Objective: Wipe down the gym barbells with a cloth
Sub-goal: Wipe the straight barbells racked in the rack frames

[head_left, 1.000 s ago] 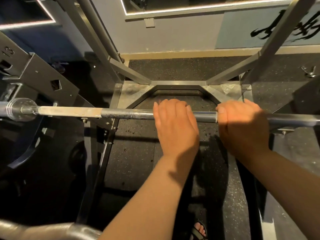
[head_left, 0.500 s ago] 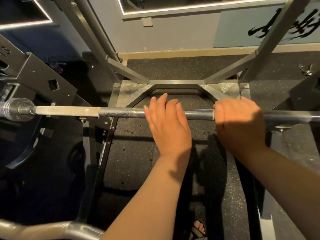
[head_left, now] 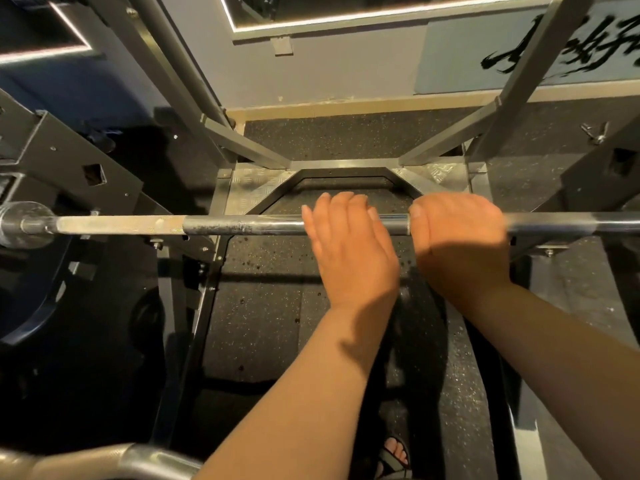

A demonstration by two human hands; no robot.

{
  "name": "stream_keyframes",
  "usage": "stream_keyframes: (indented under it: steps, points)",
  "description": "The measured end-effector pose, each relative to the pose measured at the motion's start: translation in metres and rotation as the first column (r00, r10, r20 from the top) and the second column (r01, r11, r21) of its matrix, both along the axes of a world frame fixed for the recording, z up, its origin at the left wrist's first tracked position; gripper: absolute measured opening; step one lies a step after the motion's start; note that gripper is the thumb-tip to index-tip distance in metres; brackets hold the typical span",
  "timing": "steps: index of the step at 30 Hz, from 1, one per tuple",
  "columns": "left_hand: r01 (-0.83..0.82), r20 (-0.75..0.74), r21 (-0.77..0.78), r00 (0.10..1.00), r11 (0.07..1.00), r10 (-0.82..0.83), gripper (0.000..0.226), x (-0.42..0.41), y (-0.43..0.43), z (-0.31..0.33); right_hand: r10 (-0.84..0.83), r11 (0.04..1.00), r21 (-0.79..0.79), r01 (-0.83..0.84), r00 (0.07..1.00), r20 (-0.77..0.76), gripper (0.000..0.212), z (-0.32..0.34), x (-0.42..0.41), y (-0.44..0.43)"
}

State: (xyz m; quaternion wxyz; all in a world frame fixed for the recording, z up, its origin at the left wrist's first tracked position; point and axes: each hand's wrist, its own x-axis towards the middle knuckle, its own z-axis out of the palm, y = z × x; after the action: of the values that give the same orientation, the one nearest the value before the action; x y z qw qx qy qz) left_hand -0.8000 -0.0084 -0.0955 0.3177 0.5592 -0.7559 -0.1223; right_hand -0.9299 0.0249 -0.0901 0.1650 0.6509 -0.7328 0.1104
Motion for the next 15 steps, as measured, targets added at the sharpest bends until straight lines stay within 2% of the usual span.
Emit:
stream_keyframes:
  steps: [3, 5, 6, 8, 11, 13, 15]
  points:
    - [0.122, 0.076, -0.035, 0.990, 0.992, -0.119, 0.032, -0.010, 0.004, 0.002, -0.028, 1.000, 0.006, 0.028, 1.000, -0.011, 0.030, -0.001, 0.000, -0.002]
    - [0.240, 0.176, -0.040, 0.957, 0.970, -0.229, 0.031, 0.007, -0.001, 0.006, -0.025, 0.999, 0.034, 0.027, 0.998, -0.050, 0.036, -0.002, 0.000, 0.000]
    - [0.246, 0.198, -0.047, 0.952, 0.968, -0.232, 0.031, 0.019, -0.005, 0.006, -0.028, 0.999, 0.041, 0.030, 0.999, -0.045, 0.041, -0.002, 0.000, 0.000]
    - [0.116, 0.147, -0.056, 0.983, 0.992, -0.107, 0.032, 0.038, -0.013, 0.006, -0.027, 0.999, 0.032, 0.027, 1.000, -0.001, 0.046, -0.001, 0.000, 0.001]
    - [-0.108, 0.002, -0.017, 0.994, 0.994, 0.108, 0.032, 0.036, -0.016, 0.003, -0.014, 1.000, 0.006, 0.014, 0.993, 0.117, 0.042, 0.000, 0.000, 0.002]
    - [-0.107, -0.026, 0.007, 0.994, 0.994, 0.107, 0.030, 0.017, -0.008, 0.002, -0.018, 1.000, 0.017, 0.015, 0.979, 0.205, 0.038, -0.001, -0.002, 0.002]
    - [0.006, 0.008, -0.017, 1.000, 1.000, -0.006, 0.032, 0.001, 0.002, 0.001, -0.014, 1.000, 0.023, 0.010, 0.976, 0.217, 0.037, -0.003, -0.003, 0.003]
